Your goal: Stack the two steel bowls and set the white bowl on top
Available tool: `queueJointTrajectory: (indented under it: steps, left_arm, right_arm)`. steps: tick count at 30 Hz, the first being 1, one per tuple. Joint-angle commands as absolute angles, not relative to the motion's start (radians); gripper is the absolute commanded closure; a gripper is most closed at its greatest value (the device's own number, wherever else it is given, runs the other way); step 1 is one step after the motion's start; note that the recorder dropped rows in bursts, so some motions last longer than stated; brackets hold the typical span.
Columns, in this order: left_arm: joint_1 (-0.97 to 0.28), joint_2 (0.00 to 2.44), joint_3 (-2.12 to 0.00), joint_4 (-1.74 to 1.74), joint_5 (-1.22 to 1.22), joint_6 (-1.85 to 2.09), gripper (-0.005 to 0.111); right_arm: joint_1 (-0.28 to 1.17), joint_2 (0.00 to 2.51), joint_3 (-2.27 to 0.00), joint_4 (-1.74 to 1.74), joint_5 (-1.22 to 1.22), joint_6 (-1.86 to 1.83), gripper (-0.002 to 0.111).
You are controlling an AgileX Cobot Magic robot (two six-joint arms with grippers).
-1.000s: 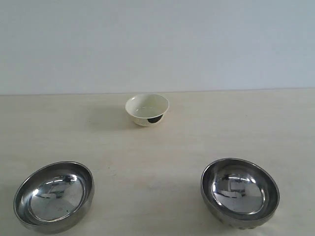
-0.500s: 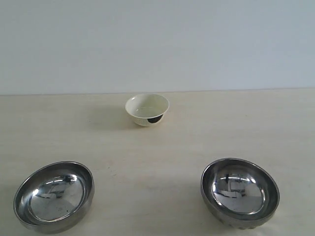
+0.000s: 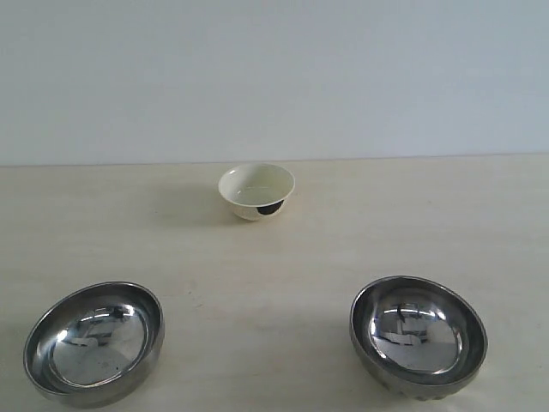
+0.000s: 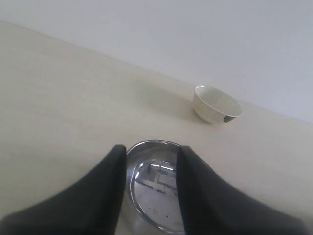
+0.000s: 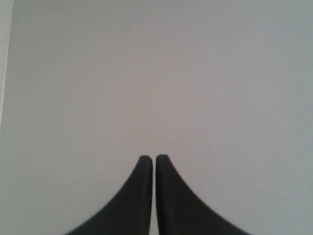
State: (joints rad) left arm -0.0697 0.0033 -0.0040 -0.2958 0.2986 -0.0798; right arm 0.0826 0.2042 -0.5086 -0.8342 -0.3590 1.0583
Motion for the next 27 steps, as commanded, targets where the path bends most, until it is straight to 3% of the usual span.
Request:
queueJointTrajectory:
  steps: [1, 4, 6, 10, 14, 24, 27]
  left_arm:
    - [-0.067, 0.000, 0.000, -0.297, 0.305, -0.078, 0.074]
    - [-0.067, 0.000, 0.000, -0.297, 0.303, -0.078, 0.074]
    - [-0.067, 0.000, 0.000, -0.297, 0.303, -0.078, 0.074]
    - [-0.067, 0.000, 0.000, -0.297, 0.303, -0.078, 0.074]
    - [-0.067, 0.000, 0.000, -0.297, 0.303, -0.078, 0.074]
    - [-0.067, 0.000, 0.000, -0.297, 0.303, -0.078, 0.074]
    - [-0.067, 0.000, 0.000, -0.297, 0.303, -0.078, 0.074]
  right_arm:
    - [0.080, 0.401, -0.689, -1.427, -0.402, 1.597, 0.098]
    - [0.080, 0.636, -0.839, -1.744, -0.465, 1.841, 0.057]
    - [0.080, 0.783, -0.878, -1.744, -0.502, 1.845, 0.048]
    - [0.080, 1.030, -0.908, -1.744, -0.690, 1.825, 0.047]
    - [0.138, 1.154, -0.908, -1.744, -0.733, 1.670, 0.047]
    - [0.588, 1.390, -0.908, -1.744, -0.091, 1.477, 0.047]
    - [0.695, 1.463, -0.913, -1.744, -0.014, 1.526, 0.047]
